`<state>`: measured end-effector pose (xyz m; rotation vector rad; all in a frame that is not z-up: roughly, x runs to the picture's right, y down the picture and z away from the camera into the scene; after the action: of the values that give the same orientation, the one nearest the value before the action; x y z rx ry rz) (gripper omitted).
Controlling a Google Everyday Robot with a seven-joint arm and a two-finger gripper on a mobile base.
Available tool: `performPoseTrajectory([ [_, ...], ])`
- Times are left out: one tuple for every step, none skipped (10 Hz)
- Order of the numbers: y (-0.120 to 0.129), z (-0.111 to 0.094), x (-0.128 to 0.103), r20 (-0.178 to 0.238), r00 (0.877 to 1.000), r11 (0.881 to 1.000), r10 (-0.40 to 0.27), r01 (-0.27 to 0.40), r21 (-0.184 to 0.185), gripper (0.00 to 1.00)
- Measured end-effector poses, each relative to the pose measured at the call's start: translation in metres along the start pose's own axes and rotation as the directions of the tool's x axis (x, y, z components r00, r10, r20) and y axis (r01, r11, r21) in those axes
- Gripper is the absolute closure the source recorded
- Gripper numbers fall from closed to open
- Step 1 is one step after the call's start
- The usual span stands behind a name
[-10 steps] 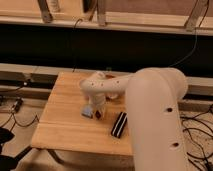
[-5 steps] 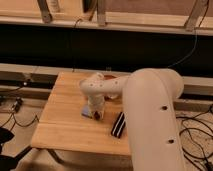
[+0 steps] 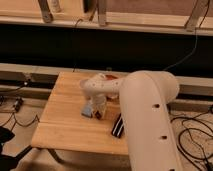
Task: Drag the pepper across the table
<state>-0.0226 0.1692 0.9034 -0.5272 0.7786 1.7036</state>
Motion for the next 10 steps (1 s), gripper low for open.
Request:
performPoseTrajectory([
  [-0.008,-0.001,-0.003,0.005,1.0,1.0,0.017,-0.017,0.007,1.0],
  [-0.023,-0.001,-0.008,0.009,0.999,0.999,0.05,-0.05,0.021,1.0],
  [-0.034,0.0,-0.012,0.009,0.997,0.997,0.076,-0.077,0.031,1.0],
  [-0.05,0.002,-0.017,0.005,0.993,0.992,0.116,-0.116,0.046,1.0],
  [-0.066,0.005,-0.024,-0.004,0.987,0.985,0.163,-0.163,0.057,1.0],
  [-0.08,0.008,-0.028,-0.013,0.98,0.978,0.2,-0.199,0.068,1.0],
  [-0.091,0.009,-0.032,-0.018,0.973,0.971,0.228,-0.226,0.078,1.0],
  [-0.1,0.012,-0.035,-0.025,0.967,0.964,0.253,-0.25,0.089,1.0],
  [-0.114,0.017,-0.039,-0.033,0.958,0.954,0.286,-0.281,0.102,1.0],
  [-0.123,0.018,-0.042,-0.036,0.95,0.947,0.309,-0.304,0.104,1.0],
])
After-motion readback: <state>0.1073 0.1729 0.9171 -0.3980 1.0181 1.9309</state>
